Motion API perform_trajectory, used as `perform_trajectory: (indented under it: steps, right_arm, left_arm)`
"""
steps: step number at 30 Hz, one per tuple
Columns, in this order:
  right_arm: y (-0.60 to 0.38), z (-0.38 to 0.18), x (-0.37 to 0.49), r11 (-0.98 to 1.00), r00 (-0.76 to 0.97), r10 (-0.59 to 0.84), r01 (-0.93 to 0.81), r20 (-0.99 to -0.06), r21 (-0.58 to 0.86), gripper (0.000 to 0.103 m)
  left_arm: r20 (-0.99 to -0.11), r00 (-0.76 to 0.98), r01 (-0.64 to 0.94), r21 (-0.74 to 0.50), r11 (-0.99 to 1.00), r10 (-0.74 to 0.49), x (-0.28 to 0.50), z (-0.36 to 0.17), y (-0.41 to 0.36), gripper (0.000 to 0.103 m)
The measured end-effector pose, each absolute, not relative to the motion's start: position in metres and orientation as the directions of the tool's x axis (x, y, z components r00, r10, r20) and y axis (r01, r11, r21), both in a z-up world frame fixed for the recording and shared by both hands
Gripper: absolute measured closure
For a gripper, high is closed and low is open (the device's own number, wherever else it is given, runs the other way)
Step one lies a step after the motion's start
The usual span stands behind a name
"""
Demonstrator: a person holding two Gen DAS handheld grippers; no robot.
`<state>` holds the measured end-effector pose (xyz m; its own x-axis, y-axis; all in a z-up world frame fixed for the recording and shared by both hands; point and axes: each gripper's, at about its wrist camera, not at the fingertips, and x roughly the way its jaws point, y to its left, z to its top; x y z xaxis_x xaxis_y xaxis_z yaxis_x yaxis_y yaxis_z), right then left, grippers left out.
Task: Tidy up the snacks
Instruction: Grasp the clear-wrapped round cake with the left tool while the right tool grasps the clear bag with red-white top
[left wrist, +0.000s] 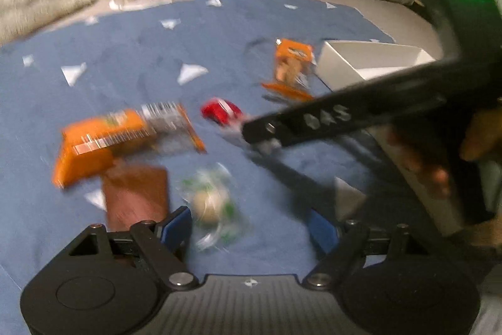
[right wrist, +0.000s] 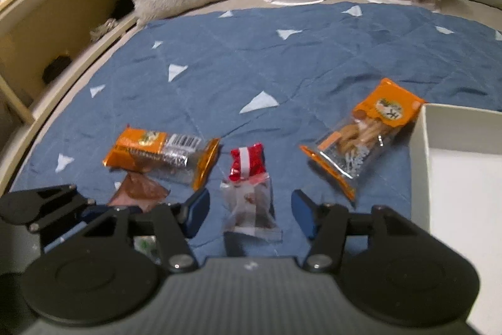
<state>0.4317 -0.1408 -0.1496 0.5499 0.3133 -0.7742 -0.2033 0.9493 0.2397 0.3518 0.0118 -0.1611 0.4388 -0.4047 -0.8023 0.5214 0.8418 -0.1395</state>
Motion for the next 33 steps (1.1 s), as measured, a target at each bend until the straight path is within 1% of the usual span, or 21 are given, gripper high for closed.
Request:
perform_trajectory:
  steps: [1, 3, 7, 10, 11, 15, 22, 24, 31, 32, 33]
  right_arm:
    - [-0.142, -0.151, 0.432, 0.950, 0.543, 0.310, -0.205, -0.780, 0.235, 0.044]
    - [-0.139, -0.157, 0.436, 0.952, 0.528, 0.304, -0.205, -0.793, 0.228, 0.052]
    - [-0.137, -0.160, 0.438, 0.949, 0.517, 0.311, -0.222, -0.797, 0.226, 0.054]
    - [-0.133, -0.163, 0.440, 0.948, 0.509, 0.310, -0.226, -0.803, 0.223, 0.055]
    - [-0.133, -0.164, 0.440, 0.949, 0.507, 0.307, -0.224, -0.805, 0.221, 0.057]
    - [-0.135, -0.163, 0.441, 0.949, 0.513, 0.310, -0.218, -0.801, 0.228, 0.058]
    - [-0.139, -0.163, 0.442, 0.945, 0.509, 0.325, -0.204, -0.797, 0.255, 0.059]
    - [-0.142, -0.164, 0.444, 0.943, 0.505, 0.333, -0.195, -0.796, 0.271, 0.057]
    - [-0.149, -0.166, 0.448, 0.932, 0.491, 0.361, -0.169, -0.793, 0.320, 0.057]
    - [-0.149, -0.166, 0.448, 0.932, 0.490, 0.361, -0.169, -0.794, 0.319, 0.057]
    - [-0.149, -0.166, 0.448, 0.934, 0.490, 0.358, -0.169, -0.795, 0.316, 0.059]
  left_arm:
    - [-0.801, 0.444, 0.515, -0.140, 0.846, -0.402, 0.349, -0.162, 0.012, 0.021]
    - [-0.802, 0.458, 0.487, -0.135, 0.863, -0.384, 0.346, -0.163, 0.011, 0.026]
    - [-0.804, 0.475, 0.392, -0.170, 0.904, -0.357, 0.352, -0.162, 0.014, 0.030]
    - [-0.816, 0.477, 0.310, -0.191, 0.931, -0.326, 0.359, -0.159, 0.016, 0.036]
    - [-0.820, 0.480, 0.279, -0.195, 0.940, -0.312, 0.360, -0.158, 0.016, 0.040]
    - [-0.823, 0.486, 0.190, -0.227, 0.955, -0.292, 0.366, -0.159, 0.016, 0.044]
    - [-0.827, 0.492, 0.091, -0.260, 0.961, -0.270, 0.372, -0.160, 0.013, 0.044]
    - [-0.829, 0.496, 0.071, -0.259, 0.963, -0.259, 0.372, -0.160, 0.013, 0.049]
    - [-0.828, 0.506, 0.014, -0.272, 0.962, -0.241, 0.371, -0.163, 0.018, 0.059]
    - [-0.828, 0.507, 0.007, -0.273, 0.962, -0.238, 0.372, -0.163, 0.019, 0.062]
    - [-0.829, 0.509, -0.004, -0.271, 0.963, -0.231, 0.373, -0.164, 0.019, 0.067]
